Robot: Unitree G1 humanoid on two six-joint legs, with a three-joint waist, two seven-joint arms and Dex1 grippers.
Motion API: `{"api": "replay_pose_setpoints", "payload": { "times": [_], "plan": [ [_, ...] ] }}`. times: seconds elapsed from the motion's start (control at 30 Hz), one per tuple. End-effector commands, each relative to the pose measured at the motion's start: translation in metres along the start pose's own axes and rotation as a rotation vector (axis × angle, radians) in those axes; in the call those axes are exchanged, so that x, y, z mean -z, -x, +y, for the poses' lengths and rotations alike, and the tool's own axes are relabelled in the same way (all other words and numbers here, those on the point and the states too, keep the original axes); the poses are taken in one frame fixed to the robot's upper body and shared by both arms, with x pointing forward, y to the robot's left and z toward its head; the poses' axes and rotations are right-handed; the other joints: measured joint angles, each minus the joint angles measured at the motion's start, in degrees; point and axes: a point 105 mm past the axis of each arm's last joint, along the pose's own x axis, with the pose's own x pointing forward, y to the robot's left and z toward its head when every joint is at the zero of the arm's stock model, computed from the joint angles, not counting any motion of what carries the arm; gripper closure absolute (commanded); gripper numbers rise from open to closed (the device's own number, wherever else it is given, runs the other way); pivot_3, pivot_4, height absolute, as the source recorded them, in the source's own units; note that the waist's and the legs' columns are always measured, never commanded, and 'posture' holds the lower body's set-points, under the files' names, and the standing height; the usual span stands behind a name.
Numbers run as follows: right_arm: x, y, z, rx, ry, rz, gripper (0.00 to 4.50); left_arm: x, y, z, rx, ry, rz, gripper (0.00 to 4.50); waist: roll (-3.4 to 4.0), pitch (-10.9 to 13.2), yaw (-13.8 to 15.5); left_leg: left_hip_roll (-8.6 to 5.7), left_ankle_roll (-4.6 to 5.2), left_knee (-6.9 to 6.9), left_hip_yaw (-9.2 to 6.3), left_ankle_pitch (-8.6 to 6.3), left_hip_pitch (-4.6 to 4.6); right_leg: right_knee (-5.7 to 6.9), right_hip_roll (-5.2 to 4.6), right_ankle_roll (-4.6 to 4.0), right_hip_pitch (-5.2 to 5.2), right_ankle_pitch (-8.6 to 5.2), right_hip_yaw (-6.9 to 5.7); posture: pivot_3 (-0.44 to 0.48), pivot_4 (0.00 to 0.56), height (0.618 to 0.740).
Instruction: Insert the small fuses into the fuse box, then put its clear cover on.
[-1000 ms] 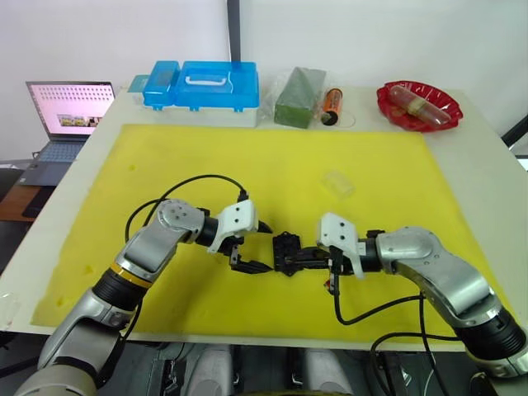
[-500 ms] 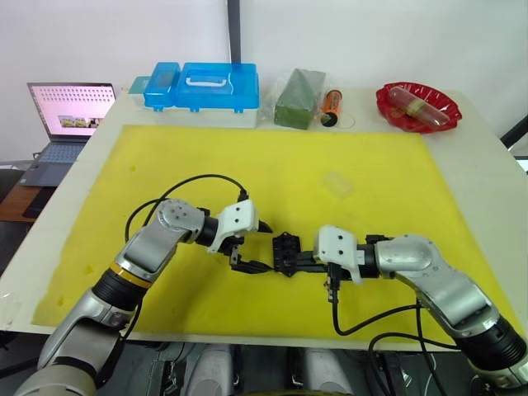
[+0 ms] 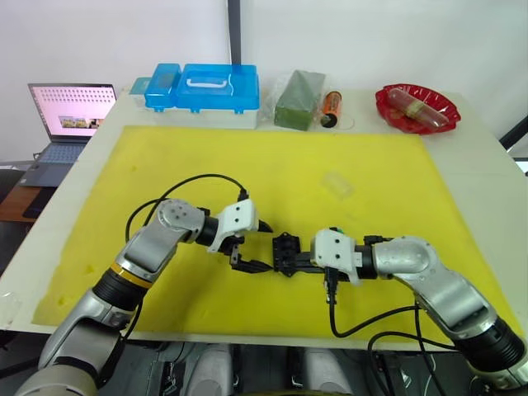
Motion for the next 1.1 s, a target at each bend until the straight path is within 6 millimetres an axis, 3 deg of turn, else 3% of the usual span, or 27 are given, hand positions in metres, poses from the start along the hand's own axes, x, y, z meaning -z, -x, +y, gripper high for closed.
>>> {"api": "replay_pose_setpoints", "payload": {
  "times": [0.03, 0.2, 0.37, 0.5, 0.7, 0.8, 0.97, 1.1],
  "plan": [
    [-0.007, 0.009, -0.007, 0.02, -0.051, -0.004, 4.49, -0.017, 0.008, 0.004, -0.003, -0.019, -0.066, 0.0, 0.01, 0.01, 0.0, 0.0, 0.0, 0.0, 0.0, 0.0, 0.0, 0.0, -0.03, 0.0, 0.0, 0.0, 0.0, 0.0, 0.15, 0.74],
    [-0.04, 0.023, -0.014, 0.027, -0.042, -0.075, 4.49, -0.02, 0.019, 0.006, 0.002, -0.015, -0.082, 0.0, 0.06, 0.07, -0.07, 0.0, 0.0, -0.03, 0.01, 0.0, -0.1, 0.0, -0.08, -0.01, -0.12, -0.01, 0.0, 0.0, 0.15, 0.74],
    [-0.052, 0.043, -0.021, 0.063, -0.047, -0.074, 4.49, -0.026, 0.035, 0.01, -0.018, 0.008, -0.093, 0.0, 0.03, 0.09, -0.03, 0.0, 0.0, -0.06, 0.0, 0.0, -0.16, -0.01, -0.1, -0.04, -0.18, -0.02, -0.01, 0.0, 0.15, 0.74],
    [-0.049, 0.068, -0.028, 0.162, -0.014, -0.059, 4.49, -0.026, 0.054, 0.014, -0.05, 0.024, -0.073, 0.0, 0.02, 0.12, 0.05, 0.0, 0.0, -0.07, -0.01, -0.01, -0.2, -0.04, -0.14, -0.06, -0.21, -0.03, -0.02, 0.0, 0.15, 0.74],
    [-0.017, 0.116, -0.015, 0.169, -0.06, 0.116, 4.49, -0.017, 0.088, 0.01, -0.063, 0.074, 0.001, 0.0, 0.02, 0.15, -0.03, -0.02, 0.05, -0.11, 0.0, -0.04, -0.31, -0.22, -0.12, -0.02, -0.21, -0.02, -0.04, 0.0, 0.15, 0.74],
    [-0.01, 0.132, -0.005, 0.148, -0.147, 0.14, 3.73, -0.01, 0.102, 0.008, -0.072, 0.094, 0.033, 0.0, 0.01, 0.16, -0.09, 0.02, 0.05, -0.11, 0.0, -0.04, -0.28, -0.23, -0.06, 0.01, -0.21, 0.0, -0.04, 0.0, 0.15, 0.74],
    [0.001, 0.16, 0.003, 0.194, -0.226, 0.199, 1.95, 0.003, 0.119, 0.006, -0.081, 0.12, 0.105, 0.0, -0.01, 0.19, 0.05, 0.03, 0.04, -0.12, 0.01, -0.04, -0.25, -0.25, -0.06, -0.05, -0.17, -0.03, -0.04, 0.0, 0.15, 0.74],
    [0.005, 0.165, 0.01, 0.205, -0.264, 0.213, 0.57, 0.006, 0.125, 0.01, -0.103, 0.117, 0.121, 0.0, -0.03, 0.2, 0.05, 0.03, 0.04, -0.12, 0.0, -0.05, -0.28, -0.33, -0.08, -0.07, -0.17, -0.04, -0.04, 0.0, 0.15, 0.74]
  ]
}}
